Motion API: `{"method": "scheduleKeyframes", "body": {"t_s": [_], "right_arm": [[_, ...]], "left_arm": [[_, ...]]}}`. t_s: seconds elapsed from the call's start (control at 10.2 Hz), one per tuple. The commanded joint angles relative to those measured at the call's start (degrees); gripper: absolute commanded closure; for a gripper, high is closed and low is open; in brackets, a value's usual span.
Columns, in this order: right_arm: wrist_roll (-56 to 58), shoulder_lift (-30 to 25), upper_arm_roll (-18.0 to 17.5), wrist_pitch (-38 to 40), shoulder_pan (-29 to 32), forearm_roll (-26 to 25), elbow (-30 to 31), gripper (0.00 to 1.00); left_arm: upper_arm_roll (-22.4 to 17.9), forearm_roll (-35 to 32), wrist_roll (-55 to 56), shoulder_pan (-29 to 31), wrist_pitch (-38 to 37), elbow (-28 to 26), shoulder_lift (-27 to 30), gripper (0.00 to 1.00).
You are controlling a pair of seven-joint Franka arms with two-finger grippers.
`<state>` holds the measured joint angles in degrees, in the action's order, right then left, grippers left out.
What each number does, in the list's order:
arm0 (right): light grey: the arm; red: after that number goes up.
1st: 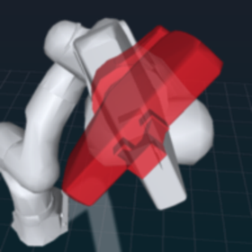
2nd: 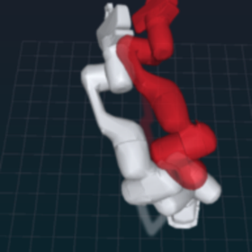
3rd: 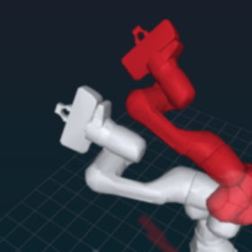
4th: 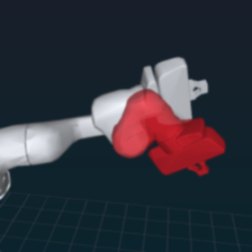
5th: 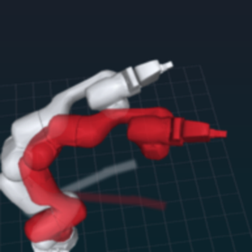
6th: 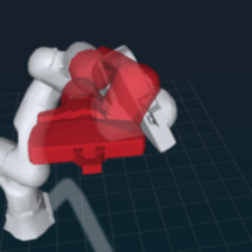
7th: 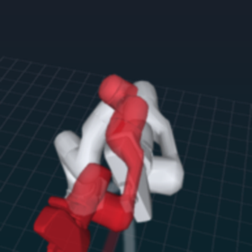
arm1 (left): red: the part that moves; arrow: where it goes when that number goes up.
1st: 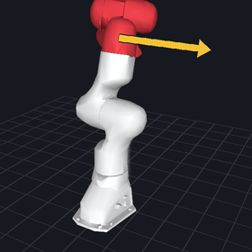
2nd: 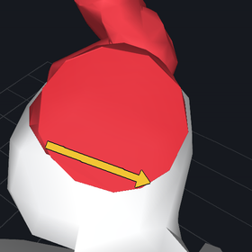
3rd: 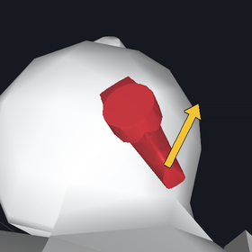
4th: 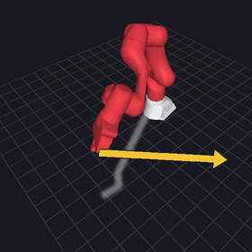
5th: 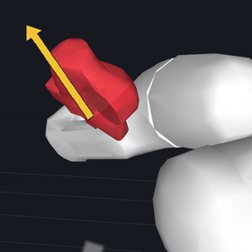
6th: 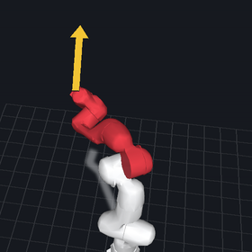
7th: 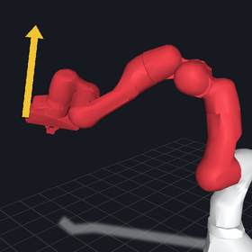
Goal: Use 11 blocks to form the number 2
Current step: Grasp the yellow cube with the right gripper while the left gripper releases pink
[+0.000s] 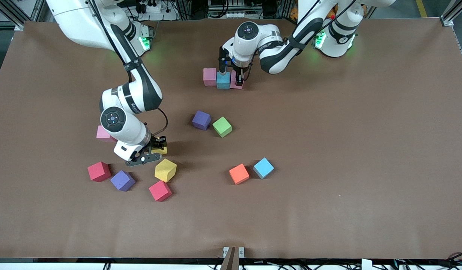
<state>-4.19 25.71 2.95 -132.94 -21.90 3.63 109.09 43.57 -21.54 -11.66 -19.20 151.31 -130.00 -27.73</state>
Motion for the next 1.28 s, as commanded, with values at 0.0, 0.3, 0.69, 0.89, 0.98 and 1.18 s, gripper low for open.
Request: {"method": "scheduleKeyframes", "body": {"t_s": [0.0,0.3,0.69,0.89,0.98,1.18], "right_arm": [[-0.8,-1.0,-0.1,1.2,-0.1,0.9,-0.2,1.00],[-0.8,-1.0,-0.2,1.4,-0.1,0.9,-0.3,1.00],[-0.8,-0.9,-0.3,1.4,-0.1,0.9,-0.3,1.00],[-0.8,-0.9,-0.3,1.4,-0.1,0.9,-0.3,1.00],[-0.8,-0.9,-0.3,1.4,-0.1,0.9,-0.4,1.00],[-0.7,-0.9,-0.3,1.5,-0.1,0.9,-0.6,1.00]], "left_arm": [[-1.2,-2.7,1.6,-0.6,0.5,1.1,-1.5,1.00],[-1.5,-2.9,4.1,-1.0,0.4,1.2,-1.8,0.91],[-1.5,-12.7,13.8,-1.9,0.4,1.1,-2.6,0.01],[-1.4,-14.6,15.3,-1.8,0.3,1.2,-2.9,0.00],[-1.4,-14.7,15.8,-1.8,0.3,1.2,-2.9,0.00],[-1.3,-14.8,15.6,-1.9,0.3,1.3,-2.7,0.00]]}}
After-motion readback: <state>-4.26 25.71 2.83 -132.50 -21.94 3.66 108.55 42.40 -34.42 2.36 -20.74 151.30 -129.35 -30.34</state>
